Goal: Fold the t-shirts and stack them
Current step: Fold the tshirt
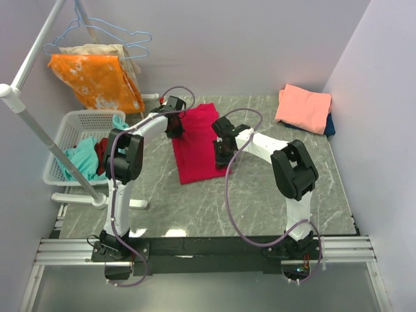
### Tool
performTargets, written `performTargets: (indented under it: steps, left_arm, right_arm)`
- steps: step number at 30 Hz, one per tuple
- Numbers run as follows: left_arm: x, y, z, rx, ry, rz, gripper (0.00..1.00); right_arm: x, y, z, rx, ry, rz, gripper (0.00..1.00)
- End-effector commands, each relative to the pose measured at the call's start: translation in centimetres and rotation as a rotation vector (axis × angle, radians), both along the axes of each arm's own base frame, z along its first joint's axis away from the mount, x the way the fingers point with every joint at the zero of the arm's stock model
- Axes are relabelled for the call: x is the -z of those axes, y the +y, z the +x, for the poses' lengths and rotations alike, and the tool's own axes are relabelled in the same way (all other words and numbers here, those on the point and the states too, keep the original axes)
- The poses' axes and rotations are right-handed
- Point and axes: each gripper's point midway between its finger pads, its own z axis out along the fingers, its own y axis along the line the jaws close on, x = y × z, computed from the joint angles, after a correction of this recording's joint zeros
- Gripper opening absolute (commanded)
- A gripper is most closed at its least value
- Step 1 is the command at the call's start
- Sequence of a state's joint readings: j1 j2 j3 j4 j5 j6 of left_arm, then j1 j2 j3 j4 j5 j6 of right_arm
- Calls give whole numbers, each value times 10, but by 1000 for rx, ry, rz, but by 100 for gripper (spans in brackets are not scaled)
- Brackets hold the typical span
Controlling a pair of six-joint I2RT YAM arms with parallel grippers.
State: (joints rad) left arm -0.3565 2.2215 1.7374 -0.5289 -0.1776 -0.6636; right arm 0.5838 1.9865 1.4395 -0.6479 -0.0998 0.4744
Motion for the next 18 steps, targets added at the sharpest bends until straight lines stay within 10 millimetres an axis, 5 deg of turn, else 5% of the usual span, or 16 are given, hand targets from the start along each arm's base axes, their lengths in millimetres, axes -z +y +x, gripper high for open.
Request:
performTargets:
  steps: [1, 14, 18]
  left_arm:
    - [-17, 16, 13, -23, -55, 52, 1]
    - [-93, 26, 4, -76, -209, 15, 1]
    - [-101, 30, 2, -89, -228, 20, 1]
  right_arm:
    - [-8, 9, 8, -3, -18, 28, 25]
    - [-4, 9, 10, 7, -11, 18, 23]
    - [-3, 10, 9, 7, -7, 21, 23]
